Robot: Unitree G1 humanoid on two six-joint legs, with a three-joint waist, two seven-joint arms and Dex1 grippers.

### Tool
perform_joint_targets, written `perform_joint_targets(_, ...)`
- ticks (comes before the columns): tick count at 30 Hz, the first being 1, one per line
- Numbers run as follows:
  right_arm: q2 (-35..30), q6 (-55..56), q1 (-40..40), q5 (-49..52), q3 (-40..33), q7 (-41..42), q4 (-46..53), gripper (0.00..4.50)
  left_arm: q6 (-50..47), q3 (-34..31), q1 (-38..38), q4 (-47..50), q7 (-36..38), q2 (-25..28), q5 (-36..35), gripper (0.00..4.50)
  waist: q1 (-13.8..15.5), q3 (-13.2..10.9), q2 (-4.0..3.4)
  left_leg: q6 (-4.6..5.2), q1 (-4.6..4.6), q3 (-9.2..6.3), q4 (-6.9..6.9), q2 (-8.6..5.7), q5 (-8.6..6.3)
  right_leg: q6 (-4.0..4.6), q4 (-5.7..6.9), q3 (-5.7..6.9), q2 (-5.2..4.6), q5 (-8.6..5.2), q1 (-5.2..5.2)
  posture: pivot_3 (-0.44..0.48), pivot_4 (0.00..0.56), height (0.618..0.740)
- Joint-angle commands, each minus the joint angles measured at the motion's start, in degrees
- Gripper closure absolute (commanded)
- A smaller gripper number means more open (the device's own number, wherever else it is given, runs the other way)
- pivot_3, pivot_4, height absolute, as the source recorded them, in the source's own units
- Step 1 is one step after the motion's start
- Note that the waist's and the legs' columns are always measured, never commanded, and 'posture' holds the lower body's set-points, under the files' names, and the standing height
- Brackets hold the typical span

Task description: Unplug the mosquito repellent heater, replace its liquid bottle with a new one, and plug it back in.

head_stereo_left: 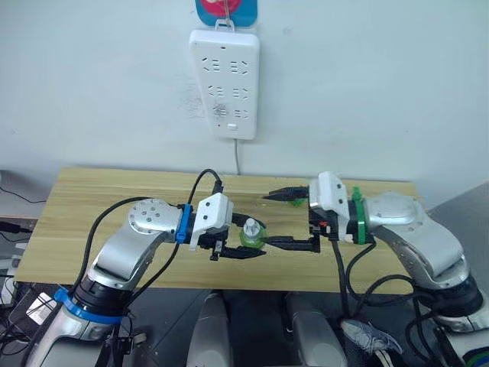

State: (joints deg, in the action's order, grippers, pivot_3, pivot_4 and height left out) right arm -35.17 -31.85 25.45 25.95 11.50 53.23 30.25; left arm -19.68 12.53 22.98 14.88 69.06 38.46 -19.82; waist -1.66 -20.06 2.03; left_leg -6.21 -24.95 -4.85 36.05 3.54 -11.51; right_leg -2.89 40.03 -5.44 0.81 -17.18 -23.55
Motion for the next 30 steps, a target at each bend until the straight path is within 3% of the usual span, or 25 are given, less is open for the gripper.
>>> perform_joint_targets(1, 1.6, -3.04, -5.61, -1.94, -1.55, -9.69, 9.99, 0.62, -0.1, -0.14, -0.47, 0.78, -4.79, -2.09, 1.7, 2.24, -0.03, 0.1, 0.0, 0.0, -0.01, -0.02, 0.0, 0.0, 0.0, 0.0, 0.01, 0.01, 0.0, 0.0, 0.0, -0.029, 0.258, 0.735)
perform_joint_targets(5, 6.53, -7.59, -9.88, -5.63, 3.25, -19.76, 14.38, 0.62, -0.78, 0.42, -1.02, 1.05, -8.72, -4.27, 3.16, 2.24, -0.52, 0.27, 0.01, -0.14, 0.03, -0.01, -0.01, 0.02, 0.08, 0.0, 0.07, -0.01, 0.01, 0.0, -0.01, -0.041, 0.256, 0.735)
perform_joint_targets(10, 10.54, -7.52, -9.22, -9.35, 6.35, -24.66, 12.3, 0.62, -1.73, 0.7, -1.03, 1.63, -9.51, -5.08, 2.72, 2.24, -0.97, 0.33, -0.01, -0.14, 0.08, 0.0, 0.02, 0.03, 0.09, 0.0, 0.19, -0.04, 0.04, 0.0, -0.01, -0.047, 0.252, 0.735)
perform_joint_targets(15, 11.53, -6.78, -9.25, -9.17, 6.44, -24.22, 11.23, 1.79, -2.0, 0.86, -0.67, 1.85, -9.26, -5.23, 2.31, 2.24, -1.17, 0.6, -0.01, -0.08, 0.08, -0.01, 0.02, 0.01, 0.11, 0.01, 0.22, -0.03, 0.03, 0.0, -0.01, -0.042, 0.253, 0.735)
perform_joint_targets(19, 8.91, -5.27, -9.89, -8.09, 6.77, -20.02, 10.26, 3.34, -1.97, 0.77, -0.56, 2.07, -8.39, -5.05, 1.73, 2.24, -1.18, 0.64, 0.0, -0.05, 0.08, -0.02, 0.01, 0.0, 0.1, 0.01, 0.24, -0.01, 0.03, 0.0, -0.01, -0.039, 0.254, 0.735)
perform_joint_targets(20, 8.49, -4.67, -9.45, -7.81, 6.84, -18.77, 9.41, 3.52, -1.94, 0.7, -0.46, 1.99, -8.21, -5.02, 1.64, 2.24, -1.18, 0.66, 0.0, -0.05, 0.08, -0.02, 0.01, 0.0, 0.1, 0.01, 0.25, -0.01, 0.03, 0.0, -0.01, -0.039, 0.254, 0.735)
perform_joint_targets(30, -0.07, 7.25, 5.65, -1.31, 6.26, 11.69, -8.82, 3.52, 2.62, 0.41, -2.02, 3.29, 2.89, 0.03, -1.39, 2.24, -1.2, 0.68, 0.01, 0.01, 0.17, -0.03, 0.03, 0.01, 0.11, 0.03, 0.42, 0.02, 0.05, 0.01, 0.01, -0.004, 0.258, 0.735)
